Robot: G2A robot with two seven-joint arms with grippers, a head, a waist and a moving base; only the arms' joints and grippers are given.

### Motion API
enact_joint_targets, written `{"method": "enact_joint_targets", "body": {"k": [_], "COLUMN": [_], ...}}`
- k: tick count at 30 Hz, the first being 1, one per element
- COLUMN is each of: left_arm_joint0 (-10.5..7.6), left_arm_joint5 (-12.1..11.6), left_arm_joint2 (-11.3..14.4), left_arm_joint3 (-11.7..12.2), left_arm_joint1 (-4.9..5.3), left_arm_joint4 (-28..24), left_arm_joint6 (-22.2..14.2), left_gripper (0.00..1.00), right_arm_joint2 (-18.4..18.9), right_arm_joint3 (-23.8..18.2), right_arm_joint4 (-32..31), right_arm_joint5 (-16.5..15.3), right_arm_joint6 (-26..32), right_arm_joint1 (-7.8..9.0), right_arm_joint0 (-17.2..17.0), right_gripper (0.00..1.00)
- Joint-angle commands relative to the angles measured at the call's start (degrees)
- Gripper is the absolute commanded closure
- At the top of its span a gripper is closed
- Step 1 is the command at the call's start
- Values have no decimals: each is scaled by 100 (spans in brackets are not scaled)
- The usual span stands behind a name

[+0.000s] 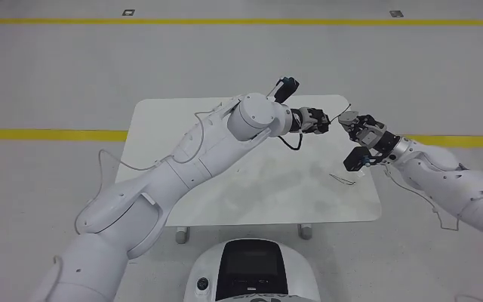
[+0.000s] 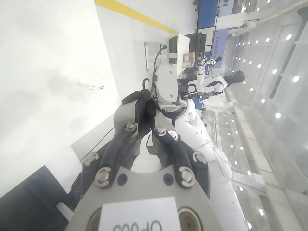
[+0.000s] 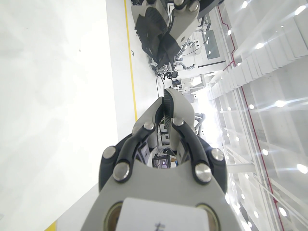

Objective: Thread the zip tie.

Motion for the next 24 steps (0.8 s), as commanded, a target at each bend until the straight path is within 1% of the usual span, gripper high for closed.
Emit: {"method": "enact_joint_targets", "body": {"k": [1,12,24], "left_arm_joint0": [-3,-16,-22], "left_arm_joint5": [0,0,0], "left_arm_joint2": [-6,-20,-21], "left_arm_joint3": [9,73,76], "left_arm_joint1": [-5,-35,-65], "left_arm_joint4": [-2,-25,-16], "left_arm_joint6": [10,72,60], "left_gripper": [100,100,100], "right_arm_joint2": [0,0,0], "right_arm_joint3": [-1,-8,-8], "right_arm_joint4": [0,0,0], "right_arm_joint5": [0,0,0], "right_arm_joint6": [-8,-13,-7], "right_arm_joint1": [1,8,15], "right_arm_joint0": [2,3,-6], "right_gripper": [100,100,100]}}
